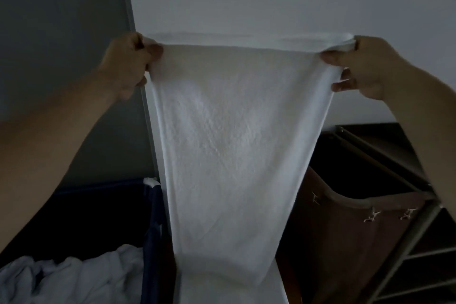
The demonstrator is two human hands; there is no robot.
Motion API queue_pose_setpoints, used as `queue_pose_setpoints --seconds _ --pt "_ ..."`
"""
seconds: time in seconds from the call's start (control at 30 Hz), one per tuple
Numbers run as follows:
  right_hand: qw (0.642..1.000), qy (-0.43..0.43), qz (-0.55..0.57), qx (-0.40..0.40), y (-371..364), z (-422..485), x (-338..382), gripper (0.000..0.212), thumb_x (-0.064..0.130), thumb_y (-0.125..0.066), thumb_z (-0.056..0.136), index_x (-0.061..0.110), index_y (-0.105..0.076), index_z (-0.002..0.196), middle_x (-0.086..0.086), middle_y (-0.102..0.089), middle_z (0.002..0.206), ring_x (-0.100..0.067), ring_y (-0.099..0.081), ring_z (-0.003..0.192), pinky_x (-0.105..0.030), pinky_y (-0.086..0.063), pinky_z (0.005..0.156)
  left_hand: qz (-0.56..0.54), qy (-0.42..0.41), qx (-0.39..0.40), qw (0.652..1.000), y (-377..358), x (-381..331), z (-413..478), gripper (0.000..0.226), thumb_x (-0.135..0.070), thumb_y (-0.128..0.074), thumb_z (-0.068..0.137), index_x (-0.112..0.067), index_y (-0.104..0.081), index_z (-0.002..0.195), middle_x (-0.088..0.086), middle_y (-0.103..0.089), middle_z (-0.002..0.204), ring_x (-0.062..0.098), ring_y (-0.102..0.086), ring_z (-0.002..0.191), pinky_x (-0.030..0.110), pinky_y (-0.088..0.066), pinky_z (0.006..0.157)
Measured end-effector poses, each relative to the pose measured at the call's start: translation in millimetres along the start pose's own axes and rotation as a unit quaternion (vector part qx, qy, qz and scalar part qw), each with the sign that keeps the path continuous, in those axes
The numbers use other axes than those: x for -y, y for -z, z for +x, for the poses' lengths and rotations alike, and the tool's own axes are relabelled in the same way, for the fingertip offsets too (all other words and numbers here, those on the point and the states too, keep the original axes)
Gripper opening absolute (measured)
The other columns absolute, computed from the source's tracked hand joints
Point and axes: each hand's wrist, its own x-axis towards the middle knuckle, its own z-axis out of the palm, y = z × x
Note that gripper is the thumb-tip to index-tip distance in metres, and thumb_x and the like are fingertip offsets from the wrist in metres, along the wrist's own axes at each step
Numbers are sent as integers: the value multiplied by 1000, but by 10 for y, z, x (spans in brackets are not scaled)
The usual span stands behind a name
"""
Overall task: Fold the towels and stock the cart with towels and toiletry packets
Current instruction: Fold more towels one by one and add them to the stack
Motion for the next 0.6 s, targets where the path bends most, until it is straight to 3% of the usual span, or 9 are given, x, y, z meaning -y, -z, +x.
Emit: queue_pose_setpoints --seconds 0.07,0.17,0.37,0.47,0.6 --pt "999 8 40 -27 -105 44 -85 24 16 -75 88 18 -69 111 -1 -69 111 -20 -68 90 -31 -59 55 -17 29 -9 999 -71 65 73 5 -22 -66 91 -18 -63 88 -3 -56 79 3 -56 51 23 -48 40" --pt "996 22 40 -79 -269 167 -232 31 14 -75 87 11 -66 116 -6 -66 117 -26 -67 99 -35 -61 57 -29 60 -8 998 -176 214 202 22 -20 -66 92 -6 -62 109 4 -57 96 16 -62 73 36 -60 55" --pt "991 46 17 -121 -467 485 -443 32 14 -74 89 7 -64 118 -2 -64 104 -25 -66 101 -38 -63 66 26 71 -81 994 -479 402 449 11 -15 -60 92 -15 -53 85 6 -54 102 31 -66 91 41 -62 61" --pt "990 67 18 -122 -484 664 -461 21 14 -75 88 12 -64 107 4 -62 91 -25 -67 97 -36 -63 63 34 72 -107 991 -572 386 573 18 -14 -58 94 -19 -48 80 -1 -50 94 28 -62 92 45 -62 68" --pt "986 98 12 -134 -429 872 -430 14 16 -75 87 19 -62 92 3 -62 87 -25 -68 94 -40 -63 66 13 64 -133 989 -609 188 722 18 -13 -59 91 -21 -49 78 -1 -51 94 29 -61 100 39 -62 63"
